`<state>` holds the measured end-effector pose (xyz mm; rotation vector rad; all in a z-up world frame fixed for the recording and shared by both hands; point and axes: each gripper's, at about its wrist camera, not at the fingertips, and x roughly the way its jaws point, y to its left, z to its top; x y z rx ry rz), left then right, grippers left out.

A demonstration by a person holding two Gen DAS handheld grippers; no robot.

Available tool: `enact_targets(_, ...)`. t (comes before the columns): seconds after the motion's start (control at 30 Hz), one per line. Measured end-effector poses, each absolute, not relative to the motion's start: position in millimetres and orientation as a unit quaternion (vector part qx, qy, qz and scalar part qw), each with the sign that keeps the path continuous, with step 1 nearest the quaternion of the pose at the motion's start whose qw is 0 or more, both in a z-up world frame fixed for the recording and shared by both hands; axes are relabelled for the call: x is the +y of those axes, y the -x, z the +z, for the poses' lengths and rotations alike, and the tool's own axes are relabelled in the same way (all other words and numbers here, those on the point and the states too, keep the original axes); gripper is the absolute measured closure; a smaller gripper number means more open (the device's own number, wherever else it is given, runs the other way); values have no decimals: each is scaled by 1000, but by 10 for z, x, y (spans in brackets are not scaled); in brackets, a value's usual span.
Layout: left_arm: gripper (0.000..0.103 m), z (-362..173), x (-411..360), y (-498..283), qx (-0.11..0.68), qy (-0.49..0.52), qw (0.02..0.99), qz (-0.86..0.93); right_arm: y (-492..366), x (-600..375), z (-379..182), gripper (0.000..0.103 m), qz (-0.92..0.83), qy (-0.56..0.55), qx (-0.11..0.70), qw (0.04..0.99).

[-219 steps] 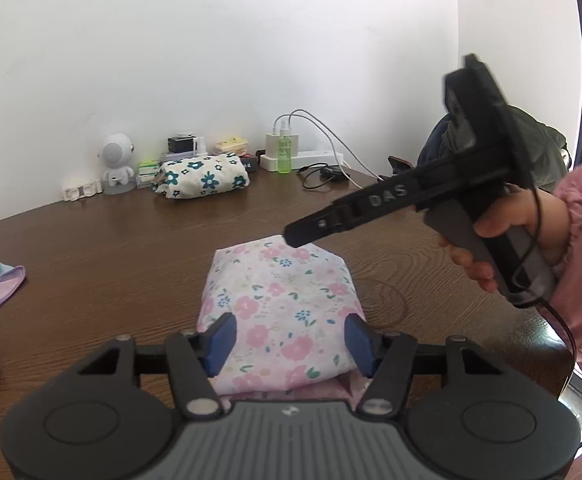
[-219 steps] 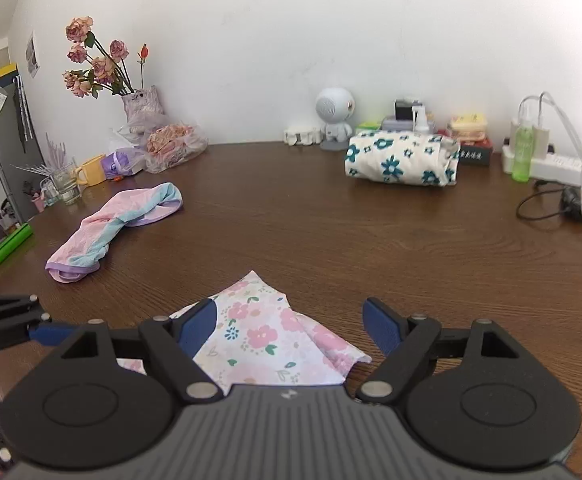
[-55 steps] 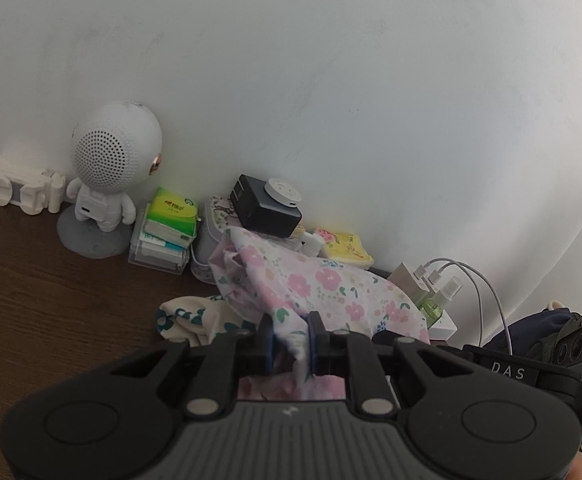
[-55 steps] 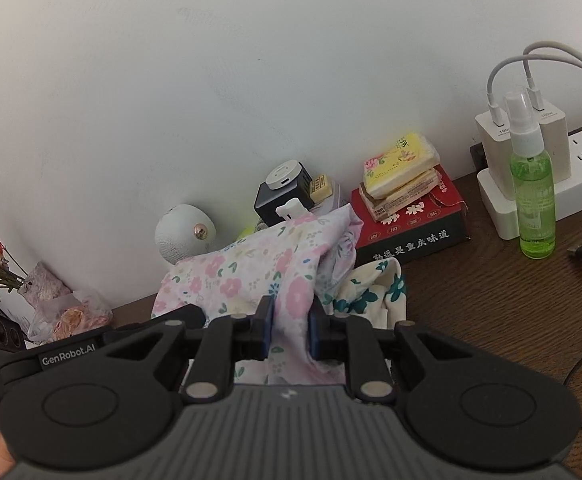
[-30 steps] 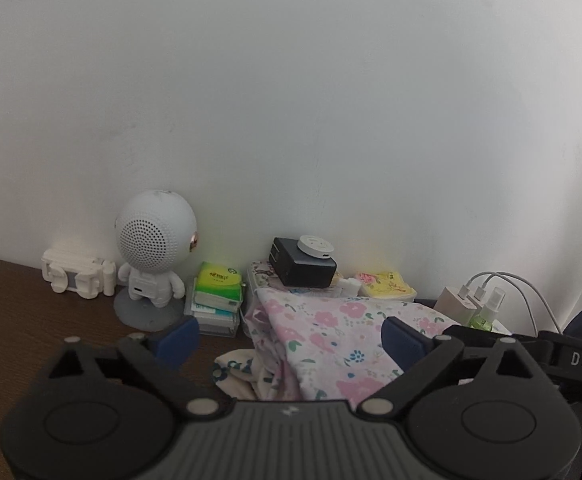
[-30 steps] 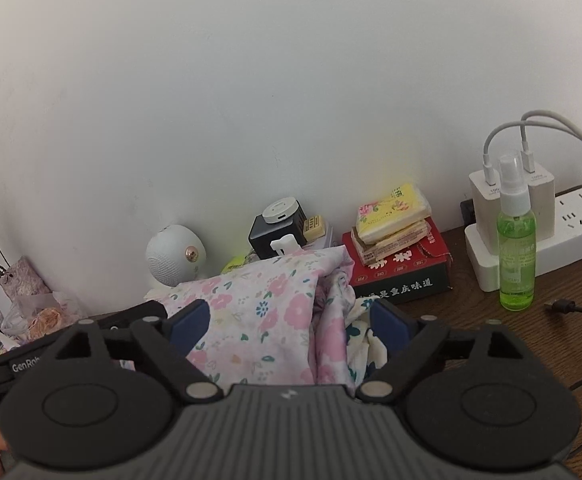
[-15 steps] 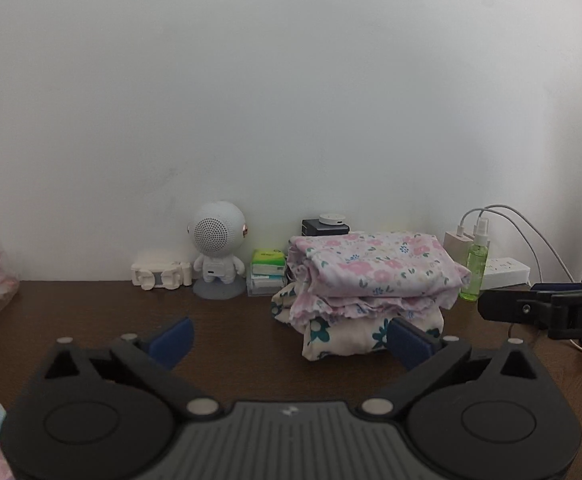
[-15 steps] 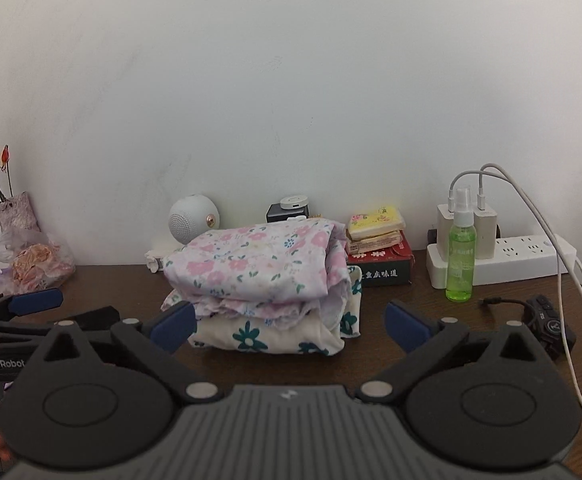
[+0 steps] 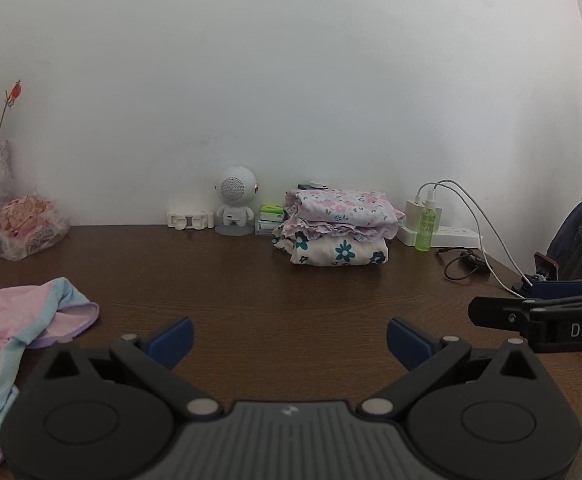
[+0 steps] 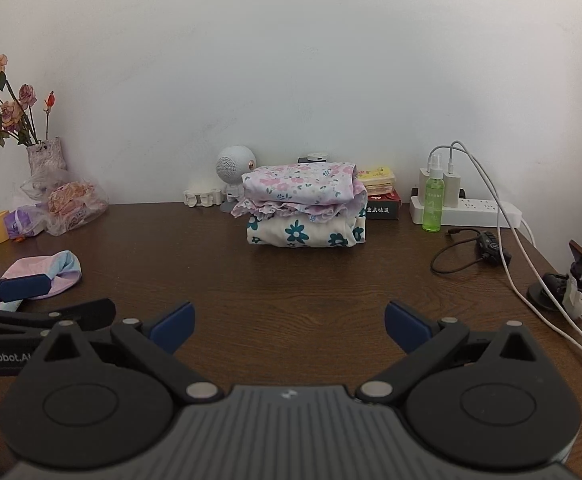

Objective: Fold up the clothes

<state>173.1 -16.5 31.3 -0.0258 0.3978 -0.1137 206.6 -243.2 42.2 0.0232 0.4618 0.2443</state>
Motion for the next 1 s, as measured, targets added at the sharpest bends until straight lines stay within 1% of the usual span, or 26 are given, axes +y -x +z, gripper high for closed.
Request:
enact_targets(0.27,0,213,-104,-743,224,30,971,-74,-1069,-2408,287,0,114,-25,251,961)
enact_targets(0.5,0,103,-99,-106,197,1,979,-58,-340,-2358,167,0,95,-36,249,963)
enact_targets(0.63,0,74,-46,99,198,22,978,-55,-64,-2313,82,0,87,-48,260,961)
enact_targets(0.73,0,62,-34,181,197,23,978,-60,97,-2252,46,0,83,-34,256,962)
enact_targets(0.83,0,47,-40,240,204,18,977,-60,178,-2182,60,0,83,-14,250,965)
enact_targets(1.0,0,37,-11,296,203,26,977,-58,189,-2180,77,0,78,-21,252,964)
